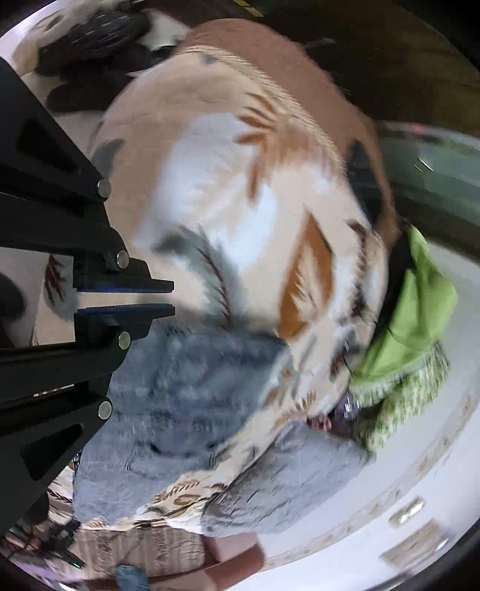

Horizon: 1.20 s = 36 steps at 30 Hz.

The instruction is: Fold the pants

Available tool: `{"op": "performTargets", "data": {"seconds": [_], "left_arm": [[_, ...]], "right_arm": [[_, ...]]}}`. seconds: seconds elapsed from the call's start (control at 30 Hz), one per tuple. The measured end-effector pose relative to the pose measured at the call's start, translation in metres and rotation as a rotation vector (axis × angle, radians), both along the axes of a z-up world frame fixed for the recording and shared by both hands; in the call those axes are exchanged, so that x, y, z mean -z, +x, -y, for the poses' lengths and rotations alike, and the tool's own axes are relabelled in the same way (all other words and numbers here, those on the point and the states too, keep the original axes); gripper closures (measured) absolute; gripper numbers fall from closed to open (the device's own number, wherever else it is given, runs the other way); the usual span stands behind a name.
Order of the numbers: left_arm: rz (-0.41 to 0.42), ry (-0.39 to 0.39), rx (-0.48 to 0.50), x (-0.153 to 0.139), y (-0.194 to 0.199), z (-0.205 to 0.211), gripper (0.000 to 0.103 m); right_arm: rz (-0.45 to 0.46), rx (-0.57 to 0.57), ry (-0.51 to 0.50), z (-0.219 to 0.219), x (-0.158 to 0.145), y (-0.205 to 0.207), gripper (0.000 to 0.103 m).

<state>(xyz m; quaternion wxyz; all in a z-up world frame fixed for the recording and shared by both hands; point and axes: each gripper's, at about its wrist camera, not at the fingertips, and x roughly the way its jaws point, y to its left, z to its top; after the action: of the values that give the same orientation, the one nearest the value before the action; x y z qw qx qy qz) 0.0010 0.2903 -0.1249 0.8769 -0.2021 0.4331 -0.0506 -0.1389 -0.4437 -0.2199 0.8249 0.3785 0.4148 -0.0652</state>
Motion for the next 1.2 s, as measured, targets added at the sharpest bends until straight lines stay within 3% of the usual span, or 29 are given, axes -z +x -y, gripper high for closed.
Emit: {"op": "performTargets", "data": {"seconds": [0.1, 0.13, 0.17, 0.3, 0.43, 0.53, 0.63, 0.7, 0.77, 0.8, 0.83, 0.87, 0.97, 1.13, 1.2], "left_arm": [[0.068, 0.016, 0.084, -0.022, 0.002, 0.03, 0.098], [0.083, 0.025, 0.121, -0.027, 0.004, 0.044, 0.098], [0.092, 0.035, 0.15, -0.03, 0.006, 0.057, 0.097], [0.117, 0.104, 0.317, -0.028, 0.007, 0.129, 0.093], [0.095, 0.144, 0.424, -0.014, 0.009, 0.183, 0.084], [0.061, 0.182, 0.446, 0.001, 0.012, 0.202, 0.079], [0.016, 0.178, 0.429, 0.013, 0.021, 0.206, 0.079], [-0.01, 0.179, 0.421, 0.022, 0.028, 0.207, 0.079], [-0.012, 0.187, 0.42, 0.025, 0.026, 0.207, 0.079], [-0.01, 0.196, 0.423, 0.025, 0.026, 0.208, 0.079], [-0.01, 0.205, 0.425, 0.025, 0.026, 0.209, 0.079], [-0.01, 0.209, 0.427, 0.025, 0.025, 0.209, 0.079], [-0.013, 0.207, 0.418, 0.024, 0.025, 0.209, 0.079], [-0.008, 0.195, 0.387, 0.022, 0.024, 0.209, 0.079], [-0.006, 0.191, 0.385, 0.022, 0.023, 0.209, 0.078]], "right_arm": [[0.019, 0.053, -0.032, 0.009, -0.021, -0.004, 0.048], [0.044, 0.066, -0.038, 0.01, -0.03, -0.003, 0.036], [0.075, 0.067, -0.042, 0.011, -0.038, 0.001, 0.034], [0.115, 0.033, -0.032, 0.01, -0.055, 0.037, 0.033], [-0.001, -0.026, -0.059, 0.011, -0.045, 0.094, 0.034], [-0.061, -0.042, -0.087, 0.015, -0.036, 0.124, 0.034], [-0.109, -0.103, -0.077, 0.014, -0.023, 0.148, 0.039], [-0.179, -0.18, -0.046, 0.005, -0.008, 0.163, 0.053], [-0.208, -0.217, -0.15, -0.004, -0.008, 0.169, 0.062], [-0.211, -0.228, -0.183, -0.008, -0.011, 0.17, 0.074], [-0.201, -0.239, -0.19, -0.009, -0.015, 0.17, 0.092], [-0.183, -0.245, -0.196, -0.011, -0.021, 0.169, 0.092], [-0.121, -0.248, -0.351, -0.023, -0.052, 0.165, 0.093], [0.01, -0.169, -0.4, -0.021, -0.091, 0.161, 0.093], [0.017, -0.132, -0.425, -0.02, -0.092, 0.164, 0.093]]}}
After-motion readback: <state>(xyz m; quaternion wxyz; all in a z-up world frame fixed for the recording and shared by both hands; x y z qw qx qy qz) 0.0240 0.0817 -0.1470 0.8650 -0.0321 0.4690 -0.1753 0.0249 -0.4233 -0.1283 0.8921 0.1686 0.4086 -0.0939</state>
